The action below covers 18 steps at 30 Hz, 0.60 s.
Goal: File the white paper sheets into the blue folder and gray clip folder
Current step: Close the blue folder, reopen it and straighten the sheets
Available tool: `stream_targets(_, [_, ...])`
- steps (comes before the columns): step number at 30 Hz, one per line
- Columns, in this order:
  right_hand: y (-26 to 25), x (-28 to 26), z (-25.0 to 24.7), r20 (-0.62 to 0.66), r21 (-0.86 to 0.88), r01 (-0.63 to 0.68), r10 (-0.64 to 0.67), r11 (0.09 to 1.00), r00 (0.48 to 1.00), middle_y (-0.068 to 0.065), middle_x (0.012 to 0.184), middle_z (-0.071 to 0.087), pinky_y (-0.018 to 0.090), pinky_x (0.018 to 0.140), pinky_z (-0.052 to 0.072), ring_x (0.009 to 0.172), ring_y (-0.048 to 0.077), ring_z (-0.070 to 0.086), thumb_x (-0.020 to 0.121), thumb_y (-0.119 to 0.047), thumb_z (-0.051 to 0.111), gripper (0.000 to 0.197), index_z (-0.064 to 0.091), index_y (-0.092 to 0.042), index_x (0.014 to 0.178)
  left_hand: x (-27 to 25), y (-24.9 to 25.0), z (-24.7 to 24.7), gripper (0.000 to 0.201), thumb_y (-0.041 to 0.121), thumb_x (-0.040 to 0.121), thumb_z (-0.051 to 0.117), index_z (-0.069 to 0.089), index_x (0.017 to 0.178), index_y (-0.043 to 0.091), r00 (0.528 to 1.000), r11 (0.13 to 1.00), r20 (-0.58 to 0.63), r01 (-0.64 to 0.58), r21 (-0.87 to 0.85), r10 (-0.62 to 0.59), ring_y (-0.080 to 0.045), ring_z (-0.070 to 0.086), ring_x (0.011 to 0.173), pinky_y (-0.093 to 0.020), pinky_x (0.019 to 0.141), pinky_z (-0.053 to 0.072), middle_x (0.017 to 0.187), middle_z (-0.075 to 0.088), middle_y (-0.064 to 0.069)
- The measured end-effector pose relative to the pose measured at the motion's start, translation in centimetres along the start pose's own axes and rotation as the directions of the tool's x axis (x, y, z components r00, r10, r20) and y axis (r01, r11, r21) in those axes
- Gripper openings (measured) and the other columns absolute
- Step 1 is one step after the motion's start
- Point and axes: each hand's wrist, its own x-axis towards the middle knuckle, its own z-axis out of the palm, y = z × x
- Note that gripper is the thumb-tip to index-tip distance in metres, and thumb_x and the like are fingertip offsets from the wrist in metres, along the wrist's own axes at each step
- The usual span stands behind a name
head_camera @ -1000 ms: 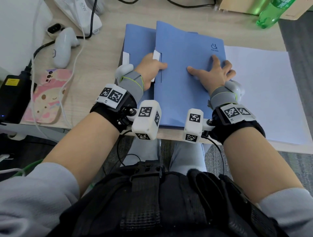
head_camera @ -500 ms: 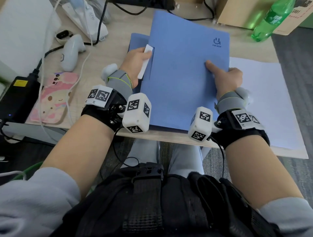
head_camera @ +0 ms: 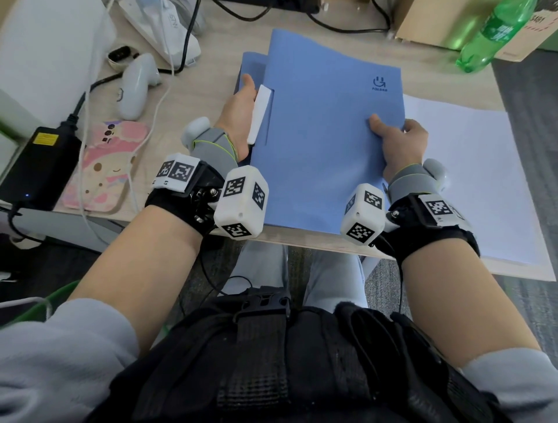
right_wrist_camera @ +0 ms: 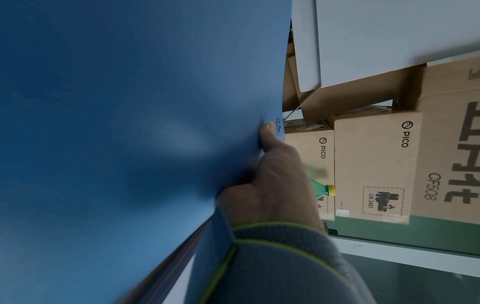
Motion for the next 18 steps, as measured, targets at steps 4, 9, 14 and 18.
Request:
stream_targets(4, [0.2, -0.1, 0.3, -0.006, 0.001, -0.008, 0.008, 1.0, 1.0, 0.0, 0.091, 0.071, 0.036, 0.076, 0.06, 0.079, 0.02, 0.069, 0.067, -0.026, 0.081, 0.026, 0.057, -0.02, 0.076, 0.3, -0.3, 0.0, 0.068, 0.062, 0.092, 0.018, 0.058, 0.126, 0.02, 1.0, 1.0, -0.003, 0.004, -0.008, -0.004, -0.027, 0.064, 0.112, -0.049, 0.103, 0.045, 0.126, 0.063, -0.007])
stream_targets(9, [0.3, -0.2, 0.7, -0.011, 0.001, -0.008, 0.008, 1.0, 1.0, -0.001, 0.092, 0.07, 0.03, 0.072, 0.058, 0.076, 0.016, 0.068, 0.069, -0.026, 0.08, 0.034, 0.061, -0.013, 0.095, 0.4, -0.4, 0.8, 0.063, 0.059, 0.094, 0.019, 0.046, 0.137, 0.021, 0.999, 0.999, 0.014, -0.048, 0.012, 0.048, -0.007, 0.063, 0.101, -0.03, 0.082, 0.054, 0.137, 0.055, -0.001])
stream_targets(14, [0.5, 0.0, 0.6, -0.004, -0.032, 0.011, -0.011, 0.999, 1.0, -0.002, 0.088, 0.07, 0.028, 0.069, 0.056, 0.073, 0.017, 0.067, 0.069, -0.025, 0.079, 0.032, 0.063, -0.012, 0.093, 0.3, -0.3, 0.2, 0.055, 0.046, 0.101, 0.015, 0.042, 0.139, 0.017, 0.951, 0.999, 0.305, -0.05, 0.005, 0.046, -0.018, 0.054, 0.124, -0.035, 0.102, 0.047, 0.14, 0.052, -0.004])
stream_targets(18, [-0.1, -0.1, 0.9, -0.001, -0.124, 0.078, -0.079, 0.989, 0.997, -0.007, 0.086, 0.066, 0.033, 0.076, 0.058, 0.078, 0.017, 0.067, 0.069, -0.028, 0.076, 0.023, 0.056, -0.024, 0.078, 0.1, -0.3, 1.1, 0.045, 0.049, 0.096, 0.032, 0.051, 0.127, 0.024, 0.968, 0.986, 0.247, -0.075, 0.15, 0.036, -0.014, 0.059, 0.117, -0.037, 0.104, 0.046, 0.127, 0.06, 0.005])
